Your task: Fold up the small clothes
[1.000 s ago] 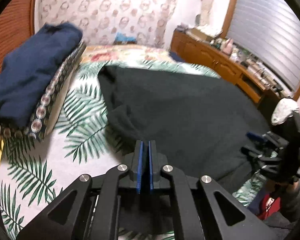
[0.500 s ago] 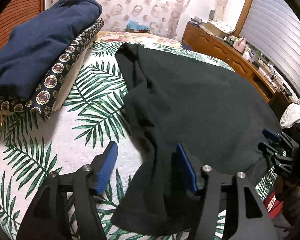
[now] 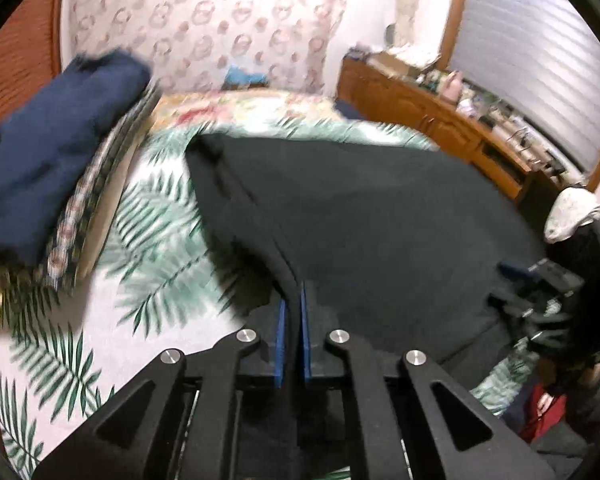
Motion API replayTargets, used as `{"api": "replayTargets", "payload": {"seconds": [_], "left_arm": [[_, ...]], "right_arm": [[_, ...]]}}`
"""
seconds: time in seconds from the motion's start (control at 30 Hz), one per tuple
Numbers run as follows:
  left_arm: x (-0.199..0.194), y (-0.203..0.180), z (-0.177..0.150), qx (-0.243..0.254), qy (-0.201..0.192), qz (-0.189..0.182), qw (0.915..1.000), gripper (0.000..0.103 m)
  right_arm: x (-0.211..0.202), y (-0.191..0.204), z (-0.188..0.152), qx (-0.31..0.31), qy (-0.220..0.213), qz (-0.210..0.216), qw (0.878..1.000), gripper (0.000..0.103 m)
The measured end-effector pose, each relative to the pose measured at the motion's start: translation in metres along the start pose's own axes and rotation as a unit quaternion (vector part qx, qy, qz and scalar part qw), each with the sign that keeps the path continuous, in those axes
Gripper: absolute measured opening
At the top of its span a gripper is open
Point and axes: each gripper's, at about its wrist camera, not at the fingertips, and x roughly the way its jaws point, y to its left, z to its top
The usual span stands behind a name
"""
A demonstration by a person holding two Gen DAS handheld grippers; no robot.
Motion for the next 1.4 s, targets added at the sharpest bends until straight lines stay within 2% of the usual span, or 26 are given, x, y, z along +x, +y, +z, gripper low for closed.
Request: {"api": "replayTargets", "payload": {"seconds": [0.17,0.27,0.47,0.67,0.77,0.9,1.03,1.1,1.13,1.17,1.27,1.4], "left_arm": [[-0.016,-0.039,0.037,0.028,-0.031,-0.062,0.9972,0.007],[-0.015,-0.074,0.065,0.050,-0.033,-0.114,0.9917,0.007],[-0.008,-0.151,0.111,0.126,-0.039,-0.160,0.9782,0.007],[0.010,-0.215,0.122,0.183,-0.018,-0.189,0.9646,0.007],[0.021,-0.231,0.117,0.205,-0.014,-0.188,0.9604,0.007],[0.032,-0.235,0.110,0.209,0.003,-0.199,0.9575,0.008],[0.031,-0.241,0.105,0.221,-0.001,-0.191,0.9564,0.021],[0.030,-0.238,0.105,0.220,-0.004,-0.189,0.9571,0.035],[0.029,-0.233,0.105,0.217,-0.004,-0.184,0.9586,0.050],[0.028,-0.229,0.104,0.215,-0.005,-0.182,0.9597,0.060],[0.027,-0.209,0.098,0.204,-0.003,-0.177,0.9628,0.078],[0.035,-0.177,0.082,0.191,0.014,-0.146,0.9705,0.079]], "right_arm": [[-0.012,-0.020,-0.002,0.037,0.002,0.003,0.999,0.057],[-0.029,-0.033,0.000,0.036,-0.012,-0.024,0.999,0.057],[-0.067,-0.065,-0.002,0.059,-0.037,-0.069,0.995,0.057],[-0.090,-0.086,-0.009,0.087,-0.053,-0.099,0.990,0.057],[-0.094,-0.088,-0.015,0.099,-0.055,-0.106,0.988,0.057],[-0.092,-0.085,-0.021,0.105,-0.048,-0.110,0.987,0.057],[-0.086,-0.084,-0.022,0.110,-0.040,-0.112,0.987,0.057],[-0.087,-0.083,-0.016,0.112,-0.040,-0.112,0.987,0.057],[-0.086,-0.082,-0.014,0.112,-0.040,-0.112,0.987,0.057],[-0.088,-0.087,-0.010,0.112,-0.040,-0.111,0.987,0.057],[-0.091,-0.090,-0.009,0.107,-0.043,-0.110,0.987,0.057],[-0.088,-0.090,-0.013,0.098,-0.046,-0.106,0.988,0.057]]}}
